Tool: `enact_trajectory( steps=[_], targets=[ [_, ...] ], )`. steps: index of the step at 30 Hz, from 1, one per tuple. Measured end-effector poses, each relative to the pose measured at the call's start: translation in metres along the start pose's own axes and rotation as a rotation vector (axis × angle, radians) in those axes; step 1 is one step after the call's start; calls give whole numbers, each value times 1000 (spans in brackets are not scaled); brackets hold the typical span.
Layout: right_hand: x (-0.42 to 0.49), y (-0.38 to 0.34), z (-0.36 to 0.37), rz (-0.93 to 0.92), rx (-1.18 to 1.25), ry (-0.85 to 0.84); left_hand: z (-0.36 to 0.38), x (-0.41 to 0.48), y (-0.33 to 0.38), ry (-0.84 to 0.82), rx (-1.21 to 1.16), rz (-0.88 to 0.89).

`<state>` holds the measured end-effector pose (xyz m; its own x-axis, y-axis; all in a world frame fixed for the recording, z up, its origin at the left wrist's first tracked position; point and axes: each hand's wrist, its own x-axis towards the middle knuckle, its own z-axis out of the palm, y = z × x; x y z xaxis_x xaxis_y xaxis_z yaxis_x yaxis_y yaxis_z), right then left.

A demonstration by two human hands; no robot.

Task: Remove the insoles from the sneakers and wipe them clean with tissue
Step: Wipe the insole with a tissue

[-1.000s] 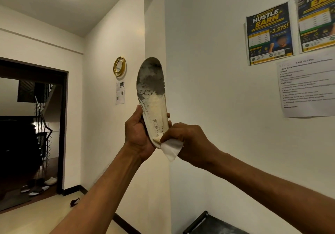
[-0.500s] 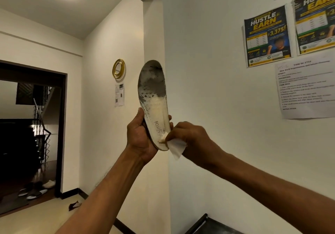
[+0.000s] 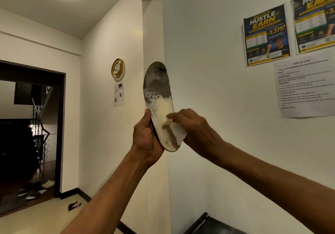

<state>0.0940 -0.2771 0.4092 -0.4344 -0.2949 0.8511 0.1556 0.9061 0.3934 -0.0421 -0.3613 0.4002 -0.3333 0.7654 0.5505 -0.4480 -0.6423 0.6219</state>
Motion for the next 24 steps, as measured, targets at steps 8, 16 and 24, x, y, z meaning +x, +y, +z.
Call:
enact_trajectory(
  steps=[8, 16, 24],
  targets=[
    [7, 7, -7, 21, -6, 16, 0, -4, -8, -21, 7, -24],
    [13, 19, -12, 49, 16, 65, 1, -7, -11, -66, 31, -36],
    [21, 28, -16, 87, 51, 94, -2, -10, -17, -116, 11, -106]
  ],
)
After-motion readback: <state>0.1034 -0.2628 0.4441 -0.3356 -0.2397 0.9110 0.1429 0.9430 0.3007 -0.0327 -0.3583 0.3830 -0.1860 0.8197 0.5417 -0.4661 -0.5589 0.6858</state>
